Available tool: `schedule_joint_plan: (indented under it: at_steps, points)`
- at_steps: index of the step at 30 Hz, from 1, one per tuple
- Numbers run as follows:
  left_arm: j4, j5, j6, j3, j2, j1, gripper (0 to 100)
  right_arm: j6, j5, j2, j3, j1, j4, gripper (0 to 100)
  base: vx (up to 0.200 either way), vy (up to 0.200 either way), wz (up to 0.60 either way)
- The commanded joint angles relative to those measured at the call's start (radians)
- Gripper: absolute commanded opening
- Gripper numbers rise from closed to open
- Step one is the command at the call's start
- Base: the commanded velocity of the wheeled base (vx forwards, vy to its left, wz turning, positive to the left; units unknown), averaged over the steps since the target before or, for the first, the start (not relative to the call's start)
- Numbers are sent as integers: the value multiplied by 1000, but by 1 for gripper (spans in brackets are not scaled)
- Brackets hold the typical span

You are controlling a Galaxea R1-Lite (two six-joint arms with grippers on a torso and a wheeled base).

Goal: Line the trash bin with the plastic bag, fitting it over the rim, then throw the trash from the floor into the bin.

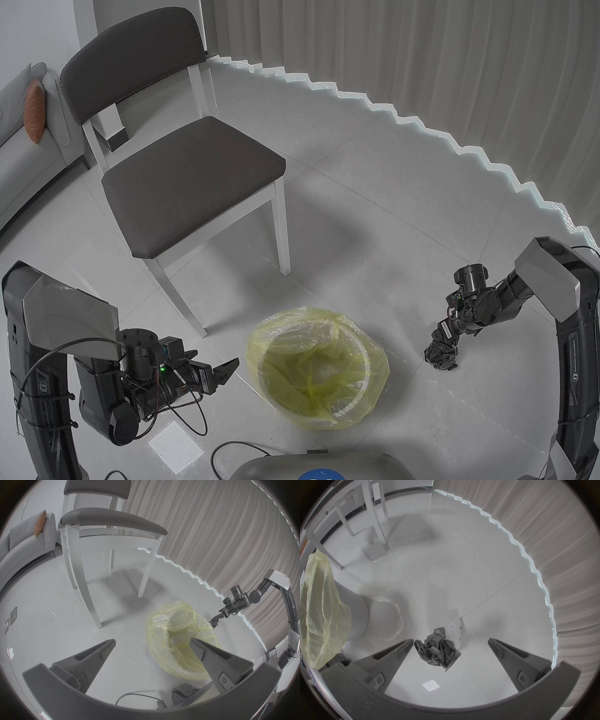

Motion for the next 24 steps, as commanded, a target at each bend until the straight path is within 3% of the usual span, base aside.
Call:
schedule_joint_plan:
  at_steps: [1,9,13,24]
  points:
    - [-12,0,0,-2,12,-5,100,2,0,47,-65,2,34,100,0,0,0]
    - [-14,17,0,-2,37,-20,100,13,-8,141,-258,11,26,100,0,0,0]
    - [-14,23,0,0,46,-31,100,7,-11,156,-277,19,41,100,0,0,0]
    - [-14,28,2,-13,66,-48,100,11,-45,219,-431,20,290,100,0,0,0]
